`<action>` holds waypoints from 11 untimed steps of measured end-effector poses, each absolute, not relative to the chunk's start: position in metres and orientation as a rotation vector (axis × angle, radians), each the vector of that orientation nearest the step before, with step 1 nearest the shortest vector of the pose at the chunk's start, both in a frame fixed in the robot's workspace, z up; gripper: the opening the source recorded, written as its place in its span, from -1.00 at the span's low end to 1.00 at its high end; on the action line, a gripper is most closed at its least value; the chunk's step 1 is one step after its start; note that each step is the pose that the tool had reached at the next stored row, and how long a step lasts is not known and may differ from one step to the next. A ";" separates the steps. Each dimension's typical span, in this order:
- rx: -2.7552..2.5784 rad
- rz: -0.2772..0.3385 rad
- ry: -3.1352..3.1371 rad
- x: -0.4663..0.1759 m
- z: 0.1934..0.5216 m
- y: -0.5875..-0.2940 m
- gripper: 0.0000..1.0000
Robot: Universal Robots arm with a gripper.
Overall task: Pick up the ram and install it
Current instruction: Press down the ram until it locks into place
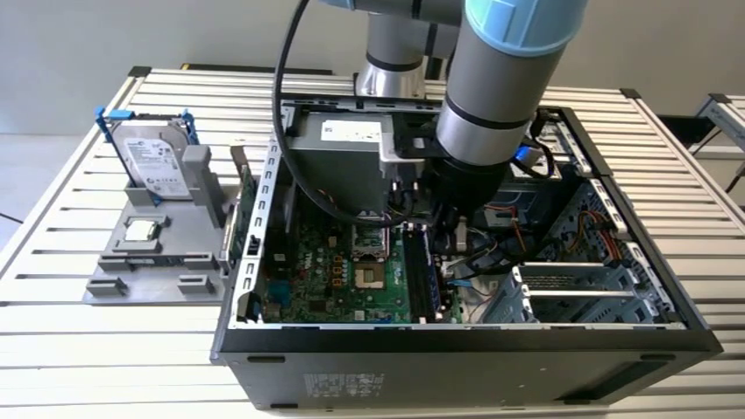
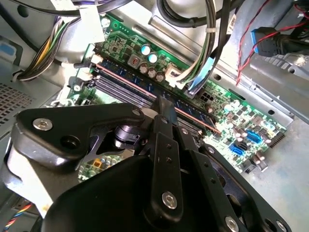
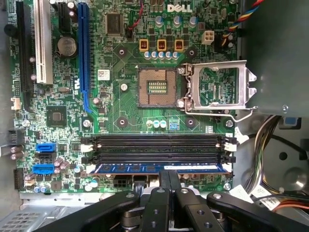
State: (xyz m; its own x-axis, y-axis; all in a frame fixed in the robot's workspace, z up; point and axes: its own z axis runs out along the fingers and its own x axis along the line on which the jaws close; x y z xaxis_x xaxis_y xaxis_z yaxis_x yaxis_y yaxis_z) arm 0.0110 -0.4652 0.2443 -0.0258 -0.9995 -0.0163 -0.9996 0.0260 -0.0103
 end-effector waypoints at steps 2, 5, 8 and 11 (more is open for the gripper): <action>-2.179 0.006 2.236 0.011 0.246 -0.465 -1.00; -2.179 0.006 2.236 0.011 0.250 -0.465 -1.00; -2.179 0.006 2.236 0.011 0.253 -0.465 -1.00; -2.179 0.006 2.236 0.011 0.256 -0.465 -1.00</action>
